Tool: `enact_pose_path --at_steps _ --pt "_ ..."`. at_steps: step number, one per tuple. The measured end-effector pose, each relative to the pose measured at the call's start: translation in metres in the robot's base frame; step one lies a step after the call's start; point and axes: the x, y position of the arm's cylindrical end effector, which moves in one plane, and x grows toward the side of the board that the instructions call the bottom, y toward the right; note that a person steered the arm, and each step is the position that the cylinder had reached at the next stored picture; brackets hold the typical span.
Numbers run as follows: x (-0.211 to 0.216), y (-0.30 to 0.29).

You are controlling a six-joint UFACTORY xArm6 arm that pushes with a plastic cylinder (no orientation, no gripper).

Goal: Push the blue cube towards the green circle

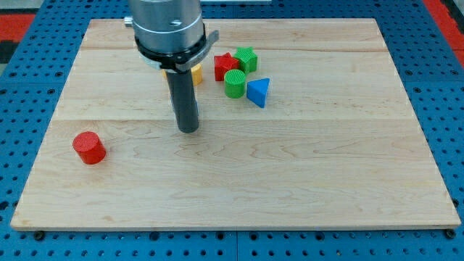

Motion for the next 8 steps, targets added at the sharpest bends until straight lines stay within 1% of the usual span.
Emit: enact_pose_path --at_steps 1,2,3,4,6,8 --pt "-0.008 0.005" --pt "0.029 -0.021" --pt "0.032 -0.046" --pt "0.015 -0.065" --pt "0.007 -0.069" --pt "-0.019 -0.069"
